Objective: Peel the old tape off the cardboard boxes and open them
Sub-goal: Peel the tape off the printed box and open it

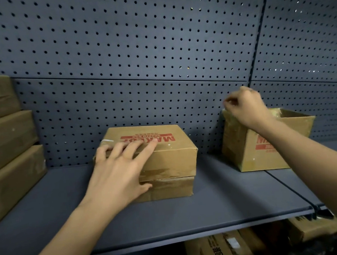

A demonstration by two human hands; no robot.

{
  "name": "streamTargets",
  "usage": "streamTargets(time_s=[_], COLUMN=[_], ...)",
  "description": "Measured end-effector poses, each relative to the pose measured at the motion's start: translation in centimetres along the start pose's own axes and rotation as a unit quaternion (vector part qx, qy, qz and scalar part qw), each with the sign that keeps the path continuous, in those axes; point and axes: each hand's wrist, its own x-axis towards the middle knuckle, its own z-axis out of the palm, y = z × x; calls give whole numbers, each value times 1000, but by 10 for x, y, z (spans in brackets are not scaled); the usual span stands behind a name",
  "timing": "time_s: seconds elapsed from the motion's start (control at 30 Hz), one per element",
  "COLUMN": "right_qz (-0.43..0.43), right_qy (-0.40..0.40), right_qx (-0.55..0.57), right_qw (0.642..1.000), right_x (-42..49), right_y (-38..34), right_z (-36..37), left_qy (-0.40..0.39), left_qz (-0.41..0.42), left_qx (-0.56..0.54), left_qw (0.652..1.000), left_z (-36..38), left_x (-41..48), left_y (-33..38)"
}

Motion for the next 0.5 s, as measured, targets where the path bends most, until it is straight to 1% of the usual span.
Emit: streamTargets(time_s=[0.1, 0.17, 0.27, 0.33, 0.5], right_qz=[-90, -124, -172, -207, -299], right_qy=[-48, -100, -182, -208, -185], right_qx=[50, 89, 147, 133, -3], right_qw=[994, 983, 957, 947, 936], right_x=[-22, -40, -65, -78, -93], right_y=[-34, -58, -88, -101, -110], right_z=[-4, -6, -7, -4, 12], left_qy=[-15, -6, -1, 1, 15], left_qz=[5, -2, 10, 18, 41], left_qx=[-7, -18, -19, -14, 4], left_qw=[1000, 1000, 1000, 1000, 999], left_z=[-3, -7, -12, -13, -13], left_x=[-4, -5, -5, -5, -10], left_y=[-2, -5, -9, -10, -8])
